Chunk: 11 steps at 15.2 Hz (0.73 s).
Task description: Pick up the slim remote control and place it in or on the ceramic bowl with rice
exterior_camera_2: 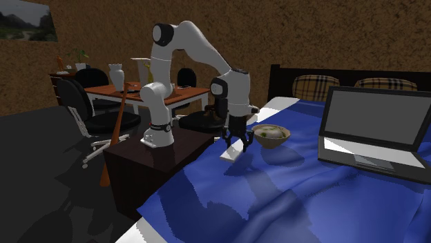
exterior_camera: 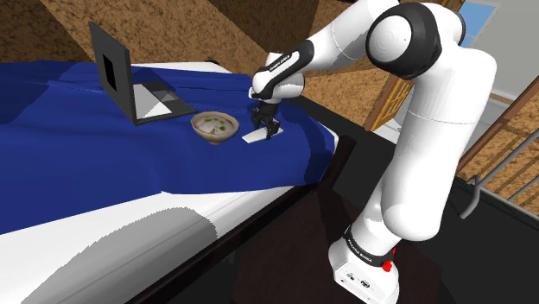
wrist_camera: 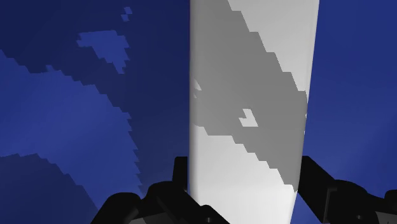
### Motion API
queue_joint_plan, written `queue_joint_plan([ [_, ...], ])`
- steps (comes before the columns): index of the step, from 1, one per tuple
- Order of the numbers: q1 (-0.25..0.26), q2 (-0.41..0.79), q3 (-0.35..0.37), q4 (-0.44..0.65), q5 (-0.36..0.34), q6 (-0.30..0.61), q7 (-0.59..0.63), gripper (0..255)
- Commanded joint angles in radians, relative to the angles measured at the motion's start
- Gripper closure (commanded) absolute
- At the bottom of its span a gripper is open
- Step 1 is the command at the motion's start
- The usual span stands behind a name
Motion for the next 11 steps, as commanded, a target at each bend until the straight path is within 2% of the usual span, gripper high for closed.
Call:
queue_joint_plan([
  [1,0.004,-0.021,-0.006,0.007,-0.015,-0.025,0.010,255],
  [11,0.017,-0.107,-0.020,0.051,-0.071,-0.146,0.048,255],
])
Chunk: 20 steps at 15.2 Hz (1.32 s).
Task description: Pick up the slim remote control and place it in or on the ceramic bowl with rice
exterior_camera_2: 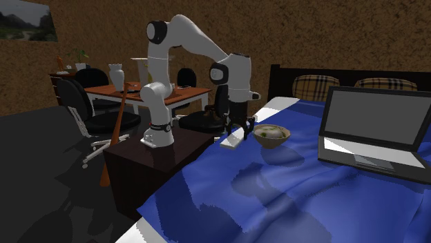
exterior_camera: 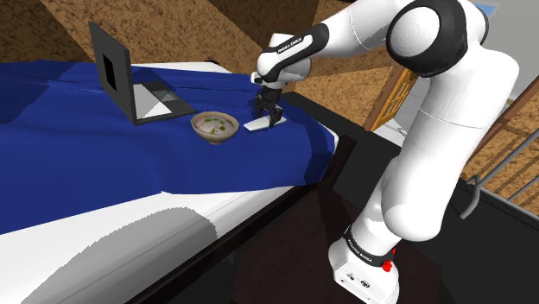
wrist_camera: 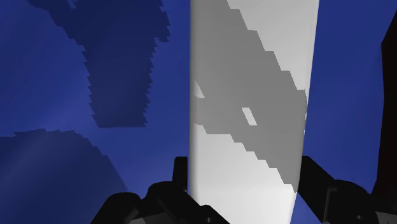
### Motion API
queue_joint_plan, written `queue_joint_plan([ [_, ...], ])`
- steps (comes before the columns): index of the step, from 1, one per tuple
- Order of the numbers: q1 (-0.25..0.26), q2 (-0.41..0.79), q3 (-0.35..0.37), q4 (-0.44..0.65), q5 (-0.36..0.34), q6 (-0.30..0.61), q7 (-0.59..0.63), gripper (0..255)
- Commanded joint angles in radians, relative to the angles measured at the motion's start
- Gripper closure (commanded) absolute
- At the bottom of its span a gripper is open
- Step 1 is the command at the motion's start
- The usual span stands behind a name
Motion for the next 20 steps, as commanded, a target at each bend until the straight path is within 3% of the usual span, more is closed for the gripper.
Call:
queue_joint_plan([
  [1,0.001,-0.015,-0.002,0.011,-0.010,-0.025,0.006,255],
  [16,0.010,-0.100,-0.005,0.118,-0.058,-0.207,0.039,255],
  [20,0.047,-0.031,0.032,0.200,-0.029,-0.227,0.103,255],
])
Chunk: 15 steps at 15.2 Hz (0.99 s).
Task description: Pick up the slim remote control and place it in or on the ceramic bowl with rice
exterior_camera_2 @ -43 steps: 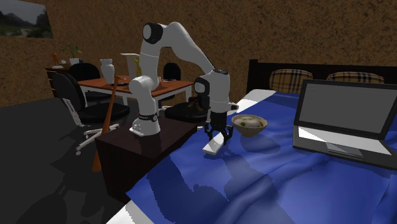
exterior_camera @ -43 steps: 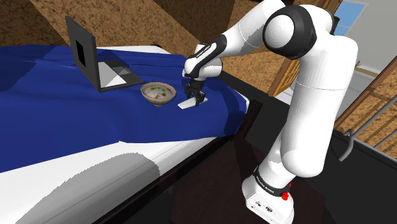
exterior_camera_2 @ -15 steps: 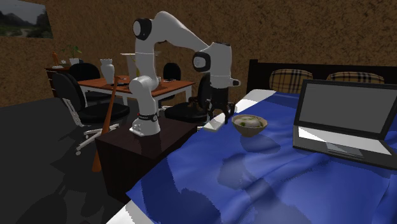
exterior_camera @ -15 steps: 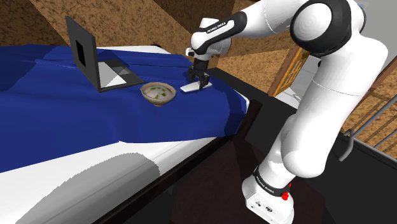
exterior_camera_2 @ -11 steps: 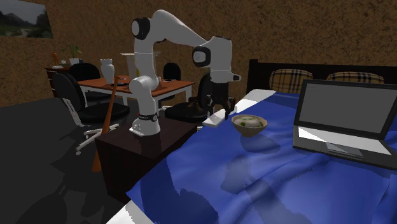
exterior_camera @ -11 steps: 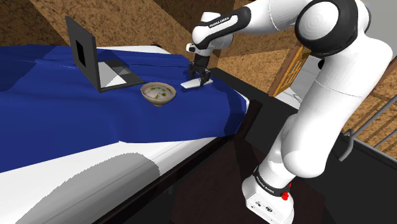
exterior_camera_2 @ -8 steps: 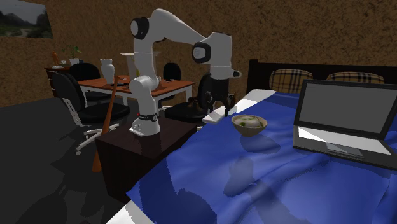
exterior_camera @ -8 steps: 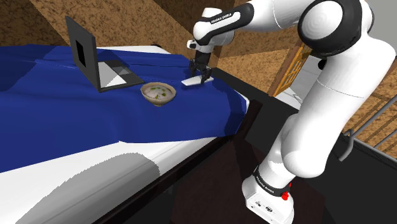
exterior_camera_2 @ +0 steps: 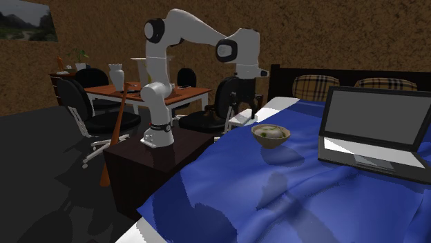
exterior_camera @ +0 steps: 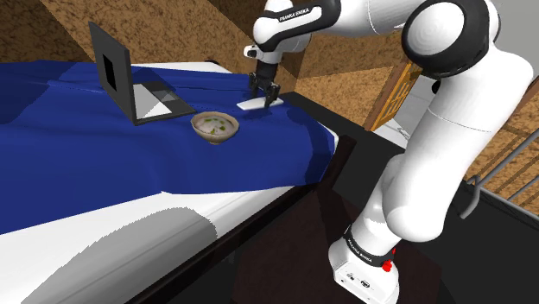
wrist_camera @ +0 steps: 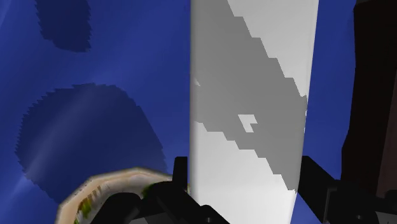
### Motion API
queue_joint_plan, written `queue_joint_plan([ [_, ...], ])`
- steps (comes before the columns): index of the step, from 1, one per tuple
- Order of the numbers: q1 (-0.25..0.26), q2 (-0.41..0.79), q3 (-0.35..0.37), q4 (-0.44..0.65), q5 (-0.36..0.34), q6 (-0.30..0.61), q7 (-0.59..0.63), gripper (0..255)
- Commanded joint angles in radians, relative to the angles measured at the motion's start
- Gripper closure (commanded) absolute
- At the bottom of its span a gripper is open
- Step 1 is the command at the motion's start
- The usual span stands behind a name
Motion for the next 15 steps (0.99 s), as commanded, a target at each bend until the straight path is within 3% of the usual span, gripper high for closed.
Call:
queue_joint_plan([
  [1,0.015,0.051,0.016,0.060,0.022,-0.013,0.025,255],
  [12,0.083,0.302,0.097,0.406,0.094,-0.121,0.175,255],
  [15,0.084,0.309,0.099,0.376,0.098,-0.084,0.172,255],
])
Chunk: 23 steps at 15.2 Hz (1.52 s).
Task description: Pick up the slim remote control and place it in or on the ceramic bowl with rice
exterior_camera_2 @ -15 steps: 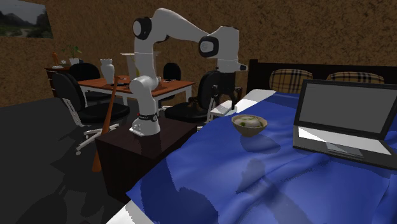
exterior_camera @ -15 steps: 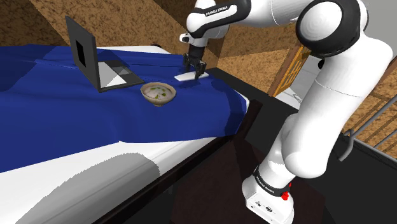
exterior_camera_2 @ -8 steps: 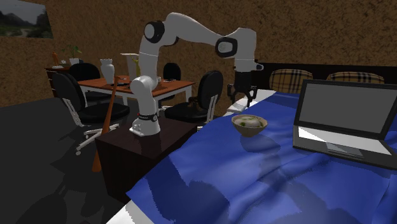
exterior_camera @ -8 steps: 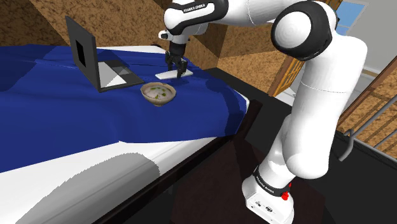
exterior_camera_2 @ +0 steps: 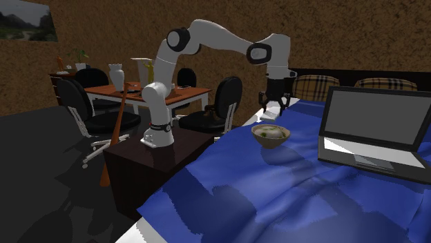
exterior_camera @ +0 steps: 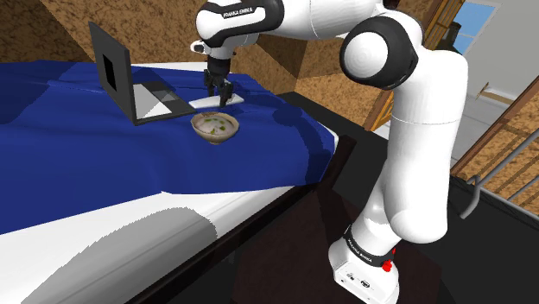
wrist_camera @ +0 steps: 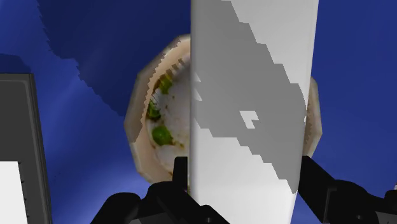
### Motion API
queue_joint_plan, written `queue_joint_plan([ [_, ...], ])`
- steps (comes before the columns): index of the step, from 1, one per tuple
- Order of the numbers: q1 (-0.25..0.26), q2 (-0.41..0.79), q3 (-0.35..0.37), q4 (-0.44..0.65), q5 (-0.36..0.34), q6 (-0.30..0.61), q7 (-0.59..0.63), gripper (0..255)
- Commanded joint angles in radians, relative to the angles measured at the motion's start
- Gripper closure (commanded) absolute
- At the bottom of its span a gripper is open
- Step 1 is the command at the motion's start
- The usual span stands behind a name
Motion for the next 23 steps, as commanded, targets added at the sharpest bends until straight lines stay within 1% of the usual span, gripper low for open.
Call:
queue_joint_plan([
  [1,0.002,0.005,0.002,-0.018,0.002,0.023,0.001,255],
  [10,0.000,0.044,0.010,-0.094,0.019,0.136,-0.009,255],
  [18,0.000,0.044,0.010,-0.094,0.019,0.136,-0.009,255],
  [19,0.000,0.044,0.010,-0.094,0.019,0.136,-0.009,0],
  [23,0.000,0.044,0.010,-0.094,0.019,0.136,-0.009,0],
])
